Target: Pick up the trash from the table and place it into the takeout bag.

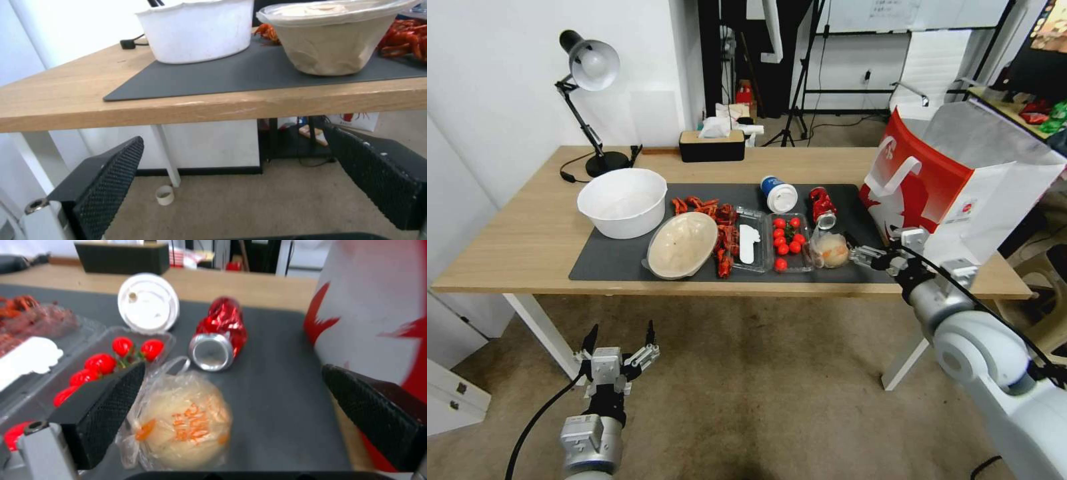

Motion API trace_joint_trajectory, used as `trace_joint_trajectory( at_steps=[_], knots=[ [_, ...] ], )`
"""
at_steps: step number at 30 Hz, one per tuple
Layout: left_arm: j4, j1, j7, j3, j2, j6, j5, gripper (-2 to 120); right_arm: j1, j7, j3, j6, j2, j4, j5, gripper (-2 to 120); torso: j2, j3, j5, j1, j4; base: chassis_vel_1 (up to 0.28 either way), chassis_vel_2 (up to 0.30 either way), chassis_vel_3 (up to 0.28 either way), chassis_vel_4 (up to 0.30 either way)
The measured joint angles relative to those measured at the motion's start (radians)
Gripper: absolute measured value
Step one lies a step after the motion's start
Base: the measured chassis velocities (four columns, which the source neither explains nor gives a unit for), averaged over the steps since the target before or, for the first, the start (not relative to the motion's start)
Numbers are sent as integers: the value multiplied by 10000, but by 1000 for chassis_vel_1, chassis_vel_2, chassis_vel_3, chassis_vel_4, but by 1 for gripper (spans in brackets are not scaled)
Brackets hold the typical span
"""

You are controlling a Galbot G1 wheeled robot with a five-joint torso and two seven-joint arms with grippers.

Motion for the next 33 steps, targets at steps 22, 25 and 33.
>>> trace_joint_trajectory(
  at_steps=[22,25,33],
  knots=[
    [221,-250,-16,-73,-12,44,-33,100,1709,109,-1554,-984,430,-1688,387,100,0,-1,-1,0,-1,0,0,0,0],
    [267,-306,-19,-60,-13,46,-36,100,1627,19,-1540,-1012,439,-1678,388,100,0,-1,-1,0,-1,0,0,0,0],
    [276,-336,-27,-44,20,50,-62,100,1502,-104,-1488,-1132,434,-1602,412,100,0,-1,0,0,-1,0,0,0,0]
  ],
)
